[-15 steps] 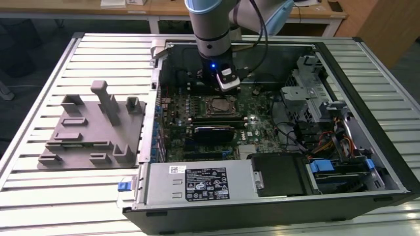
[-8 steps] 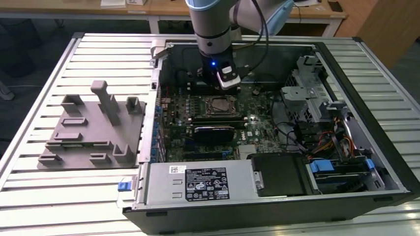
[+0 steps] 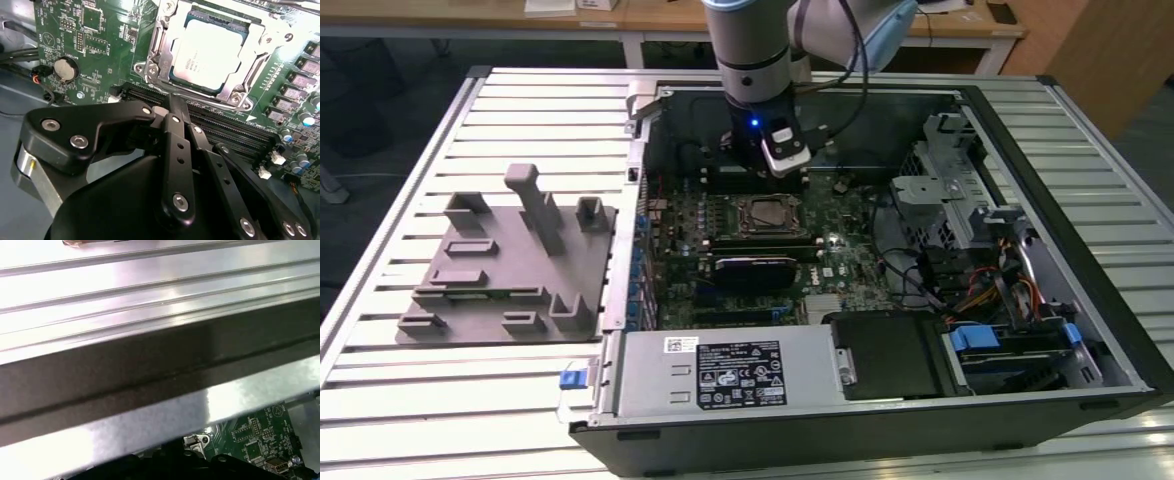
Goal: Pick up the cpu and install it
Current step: 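Install the first cpu locking lever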
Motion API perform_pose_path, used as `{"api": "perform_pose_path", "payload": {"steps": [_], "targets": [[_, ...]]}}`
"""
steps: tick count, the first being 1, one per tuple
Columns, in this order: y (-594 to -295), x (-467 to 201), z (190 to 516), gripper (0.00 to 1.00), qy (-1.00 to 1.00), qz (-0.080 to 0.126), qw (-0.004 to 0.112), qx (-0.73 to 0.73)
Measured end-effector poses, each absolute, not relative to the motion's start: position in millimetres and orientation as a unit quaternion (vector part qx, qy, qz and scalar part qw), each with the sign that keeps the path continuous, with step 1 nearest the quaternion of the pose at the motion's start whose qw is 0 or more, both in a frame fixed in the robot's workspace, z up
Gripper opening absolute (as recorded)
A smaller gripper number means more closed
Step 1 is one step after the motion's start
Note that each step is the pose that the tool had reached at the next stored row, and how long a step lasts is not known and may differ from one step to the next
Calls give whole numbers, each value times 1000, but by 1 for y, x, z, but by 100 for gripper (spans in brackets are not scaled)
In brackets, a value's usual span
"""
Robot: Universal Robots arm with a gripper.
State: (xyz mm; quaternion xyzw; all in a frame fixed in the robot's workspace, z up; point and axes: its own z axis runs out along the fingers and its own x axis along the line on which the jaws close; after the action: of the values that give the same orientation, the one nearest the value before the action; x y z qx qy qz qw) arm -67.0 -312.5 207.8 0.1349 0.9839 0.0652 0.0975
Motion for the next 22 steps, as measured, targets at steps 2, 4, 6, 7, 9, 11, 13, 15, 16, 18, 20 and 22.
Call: {"api": "perform_pose_path", "payload": {"steps": [2,4,6,7,9,11,13,15,16,18,20,22], "targets": [[-312,-67,208,11,984,65,98,135],[-312,-67,208,11,984,65,98,135],[-312,-67,208,11,984,64,94,135],[-312,-66,208,11,985,62,90,135],[-313,-63,208,11,986,58,80,136],[-313,-60,208,11,987,55,72,136],[-314,-56,208,11,987,53,65,136],[-316,-54,208,11,988,52,58,137],[-317,-53,208,11,988,51,54,137],[-318,-52,208,11,988,48,50,137],[-319,-52,208,11,988,46,49,137],[-321,-51,207,11,988,43,50,137]]}}
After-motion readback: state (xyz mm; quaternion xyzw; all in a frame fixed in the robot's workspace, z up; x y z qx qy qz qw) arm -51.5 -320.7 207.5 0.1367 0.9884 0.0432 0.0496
